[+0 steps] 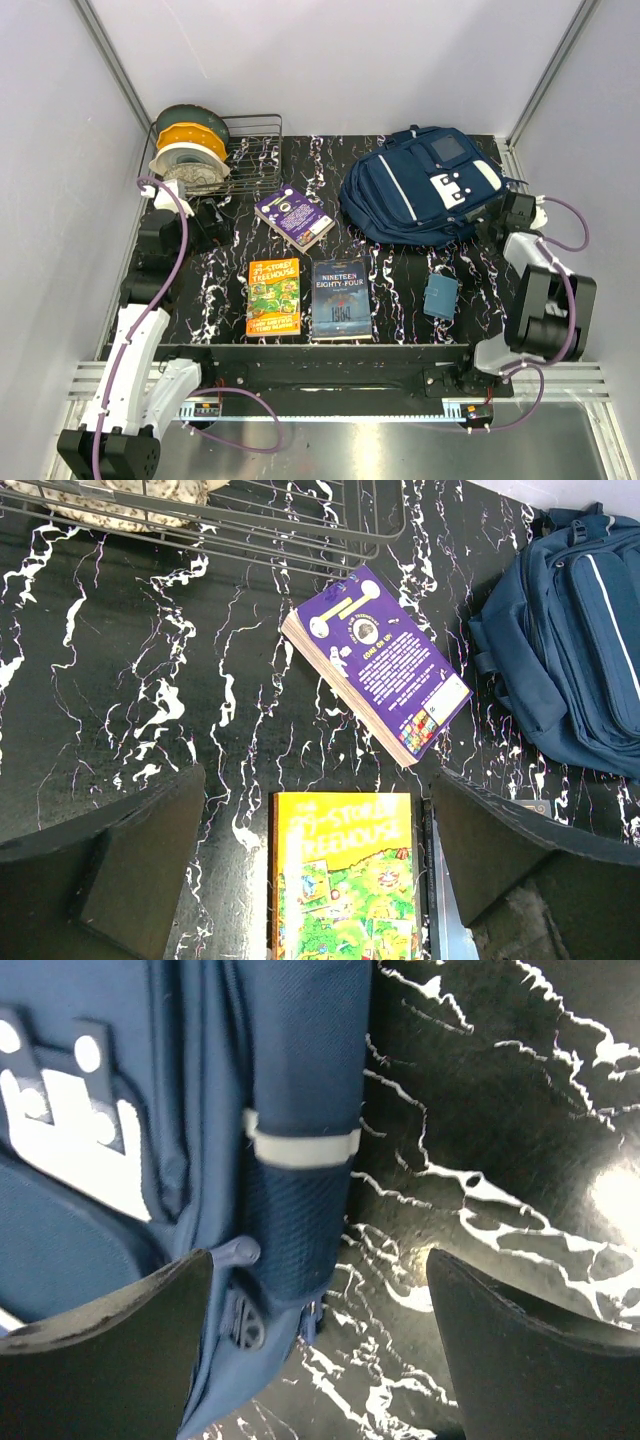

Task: Pack the student bag
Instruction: Unzip the student bag at the center of the board.

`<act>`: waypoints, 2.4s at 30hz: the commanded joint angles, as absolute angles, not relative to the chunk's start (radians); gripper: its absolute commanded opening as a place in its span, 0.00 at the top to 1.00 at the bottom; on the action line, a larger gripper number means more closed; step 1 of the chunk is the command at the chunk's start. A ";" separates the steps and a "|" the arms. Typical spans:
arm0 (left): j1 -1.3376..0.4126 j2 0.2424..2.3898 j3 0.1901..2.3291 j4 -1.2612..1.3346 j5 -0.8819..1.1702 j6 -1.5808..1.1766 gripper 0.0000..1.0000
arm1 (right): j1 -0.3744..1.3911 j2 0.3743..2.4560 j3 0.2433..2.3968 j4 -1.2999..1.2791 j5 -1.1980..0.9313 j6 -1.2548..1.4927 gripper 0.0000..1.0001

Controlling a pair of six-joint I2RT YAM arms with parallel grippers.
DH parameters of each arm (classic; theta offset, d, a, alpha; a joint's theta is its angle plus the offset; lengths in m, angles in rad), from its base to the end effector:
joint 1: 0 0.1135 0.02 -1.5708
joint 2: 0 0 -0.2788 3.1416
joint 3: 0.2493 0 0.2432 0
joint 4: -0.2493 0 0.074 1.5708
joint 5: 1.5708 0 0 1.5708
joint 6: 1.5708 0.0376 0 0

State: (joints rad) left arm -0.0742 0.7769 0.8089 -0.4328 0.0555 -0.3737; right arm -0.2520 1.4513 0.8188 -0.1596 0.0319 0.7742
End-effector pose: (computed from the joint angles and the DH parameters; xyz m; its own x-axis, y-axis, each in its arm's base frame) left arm 0.1569 -0.0138 0.3330 -0.4078 -0.3352 -0.8493 -0.0257 0.9340 -0.3563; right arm 0.2812 -0.0736 0.2200 -0.3035 0.7997 -0.5180 0.6757 0.5640 0.4748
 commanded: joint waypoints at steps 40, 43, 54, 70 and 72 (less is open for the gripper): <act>-0.055 0.785 0.825 -0.396 0.142 -0.354 0.01 | -0.288 1.553 0.781 0.163 -0.259 0.772 1.00; -0.055 0.796 0.827 -0.384 0.188 -0.351 0.01 | -0.288 1.502 0.793 0.134 -0.291 0.793 1.00; -0.479 0.879 0.804 -0.259 0.024 -0.330 0.01 | -0.287 1.286 0.729 0.132 -0.345 0.917 1.00; -0.974 1.510 1.158 0.032 -0.078 -0.387 0.01 | -0.284 1.060 0.684 0.060 -0.396 1.095 1.00; -0.991 1.567 1.225 0.055 -0.051 -0.396 0.01 | -0.279 1.028 0.684 0.032 -0.371 1.124 1.00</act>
State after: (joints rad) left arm -0.9600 1.4490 1.0954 -0.0872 -0.0570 -0.3660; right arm -0.2897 1.1225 0.6712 0.0017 -0.3347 1.0183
